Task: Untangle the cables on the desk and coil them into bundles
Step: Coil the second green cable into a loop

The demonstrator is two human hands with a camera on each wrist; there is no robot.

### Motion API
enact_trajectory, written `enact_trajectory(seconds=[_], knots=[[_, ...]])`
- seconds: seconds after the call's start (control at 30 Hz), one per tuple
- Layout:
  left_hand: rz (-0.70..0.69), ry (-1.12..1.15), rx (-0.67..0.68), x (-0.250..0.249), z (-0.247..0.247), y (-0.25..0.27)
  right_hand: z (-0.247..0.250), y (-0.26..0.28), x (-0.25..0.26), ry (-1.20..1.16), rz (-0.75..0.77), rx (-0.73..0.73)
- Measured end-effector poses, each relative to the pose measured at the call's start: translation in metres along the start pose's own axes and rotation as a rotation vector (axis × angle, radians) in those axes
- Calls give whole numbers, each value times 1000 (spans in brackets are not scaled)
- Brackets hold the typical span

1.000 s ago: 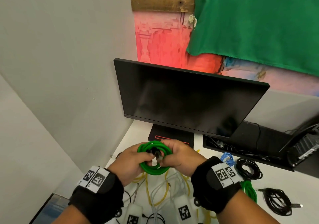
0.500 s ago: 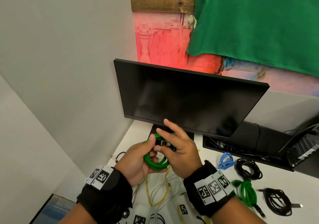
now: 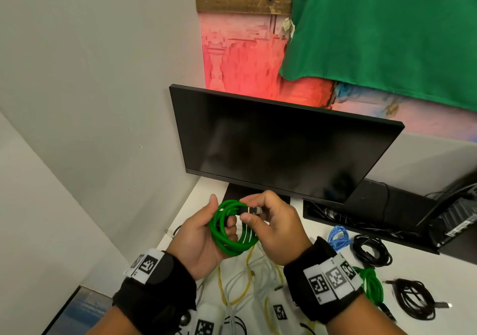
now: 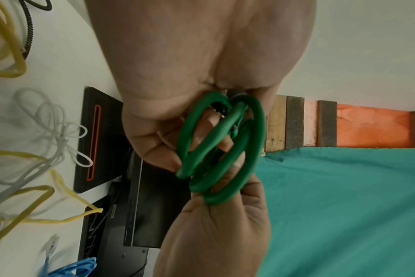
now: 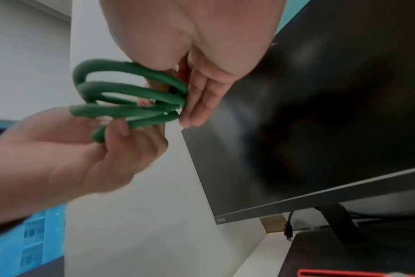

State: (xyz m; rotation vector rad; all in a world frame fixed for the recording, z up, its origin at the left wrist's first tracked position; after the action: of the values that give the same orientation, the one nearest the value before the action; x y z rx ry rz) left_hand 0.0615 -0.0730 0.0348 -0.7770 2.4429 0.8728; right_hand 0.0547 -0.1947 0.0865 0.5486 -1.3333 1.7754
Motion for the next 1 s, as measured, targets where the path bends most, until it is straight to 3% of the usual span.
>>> enact_trajectory(seconds=[0.1, 0.2, 0.3, 0.4, 0.53, 0.6, 0.7, 0.8, 1.0], knots=[[1, -20, -5, 3, 0, 3, -5, 4, -8, -210, -109, 28], [-87, -73, -59, 1, 2, 6, -3, 7, -10, -326, -123, 4], [-154, -100, -130, -5, 8, 8, 4, 9, -12, -486, -160, -115], [-180, -181, -123, -12, 3, 9, 6, 7, -16, -504, -224, -195], [-178, -356, -88, -14, -4, 6, -18, 20, -35, -733, -519, -224], [-203, -577, -91, -12, -6, 6, -29, 30, -44, -811, -658, -259], [-278, -989, -114, -2, -15, 9, -27, 32, -53, -547, -691, -255], [-385, -1372, -241, -2, -24, 11, -18, 26, -57, -156, -679, -152], [-454, -1939, -404, 6, -31, 5, -26, 34, -79, 14, -751, 110]])
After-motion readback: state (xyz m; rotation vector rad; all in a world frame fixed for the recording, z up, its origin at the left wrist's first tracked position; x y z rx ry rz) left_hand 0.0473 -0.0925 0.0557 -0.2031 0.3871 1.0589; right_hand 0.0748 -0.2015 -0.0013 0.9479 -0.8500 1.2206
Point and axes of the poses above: each hand's wrist, its own y-axis away from the middle knuckle, its own z-axis out of the back of the hand, x = y × z, the point moved 9 cm from there along -y, towards the middle knuckle, and after that the axes turned 12 degrees about z, right-handed, at the moved point
